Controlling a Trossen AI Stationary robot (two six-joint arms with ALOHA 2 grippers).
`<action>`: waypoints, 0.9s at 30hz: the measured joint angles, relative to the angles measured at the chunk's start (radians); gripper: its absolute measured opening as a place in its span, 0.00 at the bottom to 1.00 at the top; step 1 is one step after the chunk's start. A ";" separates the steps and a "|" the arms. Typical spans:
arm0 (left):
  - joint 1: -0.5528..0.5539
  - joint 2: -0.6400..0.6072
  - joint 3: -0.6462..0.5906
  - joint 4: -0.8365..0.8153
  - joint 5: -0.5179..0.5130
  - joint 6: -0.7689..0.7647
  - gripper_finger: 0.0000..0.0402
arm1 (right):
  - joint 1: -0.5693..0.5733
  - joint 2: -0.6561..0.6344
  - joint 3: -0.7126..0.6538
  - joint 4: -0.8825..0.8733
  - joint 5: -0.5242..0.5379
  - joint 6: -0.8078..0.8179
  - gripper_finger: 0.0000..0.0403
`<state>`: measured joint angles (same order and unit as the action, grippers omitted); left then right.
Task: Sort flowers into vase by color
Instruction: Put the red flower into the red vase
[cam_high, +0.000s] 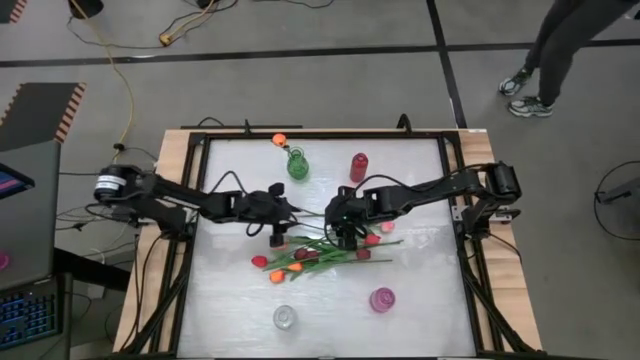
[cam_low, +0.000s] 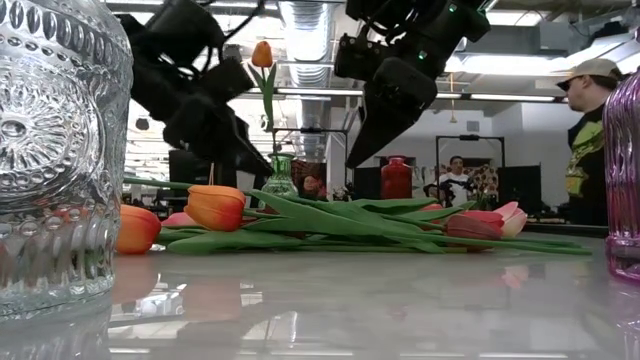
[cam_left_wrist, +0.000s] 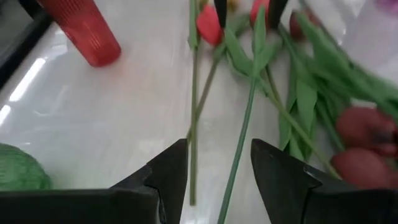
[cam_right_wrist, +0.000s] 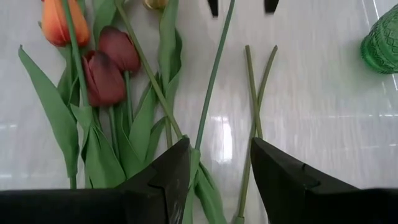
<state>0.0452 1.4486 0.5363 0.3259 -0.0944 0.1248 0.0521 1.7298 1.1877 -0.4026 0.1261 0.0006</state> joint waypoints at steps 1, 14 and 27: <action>0.000 0.020 0.011 0.004 0.000 0.008 0.41 | 0.000 0.000 0.000 0.001 0.000 0.000 0.48; 0.000 0.122 0.075 -0.101 0.008 0.010 0.41 | 0.000 0.000 0.000 -0.001 0.001 0.000 0.48; 0.000 0.124 0.075 -0.159 0.009 -0.032 0.35 | 0.000 0.000 0.000 -0.001 0.001 0.000 0.48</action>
<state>0.0452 1.5726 0.6116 0.1669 -0.0853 0.0926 0.0521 1.7298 1.1877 -0.4034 0.1272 0.0008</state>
